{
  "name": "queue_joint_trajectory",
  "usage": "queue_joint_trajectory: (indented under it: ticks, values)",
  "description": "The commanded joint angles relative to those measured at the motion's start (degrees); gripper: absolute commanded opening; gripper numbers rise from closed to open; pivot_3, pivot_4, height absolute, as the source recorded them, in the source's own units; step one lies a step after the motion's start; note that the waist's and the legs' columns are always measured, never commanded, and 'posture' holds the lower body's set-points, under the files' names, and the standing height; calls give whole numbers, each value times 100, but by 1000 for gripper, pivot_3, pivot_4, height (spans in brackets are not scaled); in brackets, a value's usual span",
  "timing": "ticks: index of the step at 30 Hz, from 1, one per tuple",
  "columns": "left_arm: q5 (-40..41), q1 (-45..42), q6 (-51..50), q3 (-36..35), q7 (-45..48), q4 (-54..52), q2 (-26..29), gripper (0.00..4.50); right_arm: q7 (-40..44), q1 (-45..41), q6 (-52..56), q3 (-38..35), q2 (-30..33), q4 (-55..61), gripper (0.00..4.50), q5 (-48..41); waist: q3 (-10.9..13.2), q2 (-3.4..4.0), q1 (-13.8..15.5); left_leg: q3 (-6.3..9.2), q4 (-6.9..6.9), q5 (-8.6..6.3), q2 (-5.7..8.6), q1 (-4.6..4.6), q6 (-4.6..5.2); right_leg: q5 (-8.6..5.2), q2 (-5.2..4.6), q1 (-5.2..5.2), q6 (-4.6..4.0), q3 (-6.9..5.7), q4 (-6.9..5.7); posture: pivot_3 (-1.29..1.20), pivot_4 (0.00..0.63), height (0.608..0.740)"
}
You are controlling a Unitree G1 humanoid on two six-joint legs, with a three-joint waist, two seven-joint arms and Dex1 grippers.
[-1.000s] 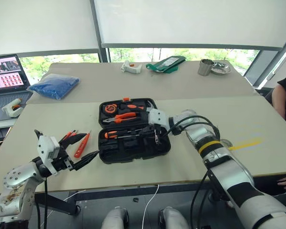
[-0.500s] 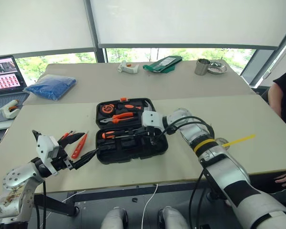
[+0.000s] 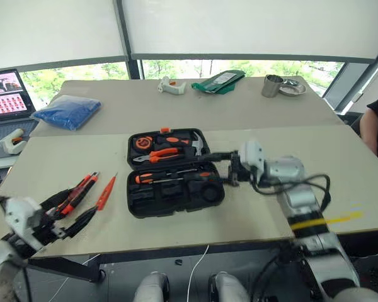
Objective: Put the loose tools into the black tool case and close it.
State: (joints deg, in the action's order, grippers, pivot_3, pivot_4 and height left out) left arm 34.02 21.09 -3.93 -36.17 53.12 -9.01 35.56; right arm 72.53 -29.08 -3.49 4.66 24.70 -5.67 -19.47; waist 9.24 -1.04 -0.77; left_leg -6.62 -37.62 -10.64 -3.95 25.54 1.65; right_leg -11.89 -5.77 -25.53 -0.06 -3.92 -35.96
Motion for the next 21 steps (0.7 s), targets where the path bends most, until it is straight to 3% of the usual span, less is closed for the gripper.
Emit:
queue_joint_trajectory:
  ticks: [1, 6, 9, 15, 21]
  values:
    - [141, 617, 93, -825, -43, 240, -112, 4500, 10, 535, 103, -539, 400, 1018, 4039, -607, 1, 0, -8, -1, 0, -1, 1, 0, 0, -6, 0, -2, 9, 3, 1, 0, 150, 740]
    - [70, 1242, 201, -1353, 41, 750, -227, 4500, -446, 1305, 300, -875, 734, 1580, 4039, -652, 0, -10, 7, -2, -1, -9, -1, -17, -13, -11, -19, -32, 10, -13, 3, 0, 150, 740]
    - [353, 1371, -351, -1340, -76, 482, -226, 4500, -851, 1437, 1122, -1088, 825, 2249, 4274, -1412, 6, -17, 61, -3, -1, -10, 3, -9, -14, -11, -48, -43, 9, -25, 3, 0, 150, 740]
    - [599, 980, -1400, -874, -949, -671, -146, 4500, -1099, 1574, 1621, -1022, 1041, 2754, 4274, -1574, 4, -27, 154, -5, -1, -11, 5, 0, -12, -11, -64, -52, 9, -32, 9, 0, 150, 740]
    - [536, 410, -2536, 103, -2000, -1717, -121, 4500, -1075, 1181, 1833, -1003, 1244, 2492, 4274, -1564, 3, -31, 137, -15, -2, -12, 10, -1, -9, -5, -57, -51, 7, -29, 8, 0, 150, 740]
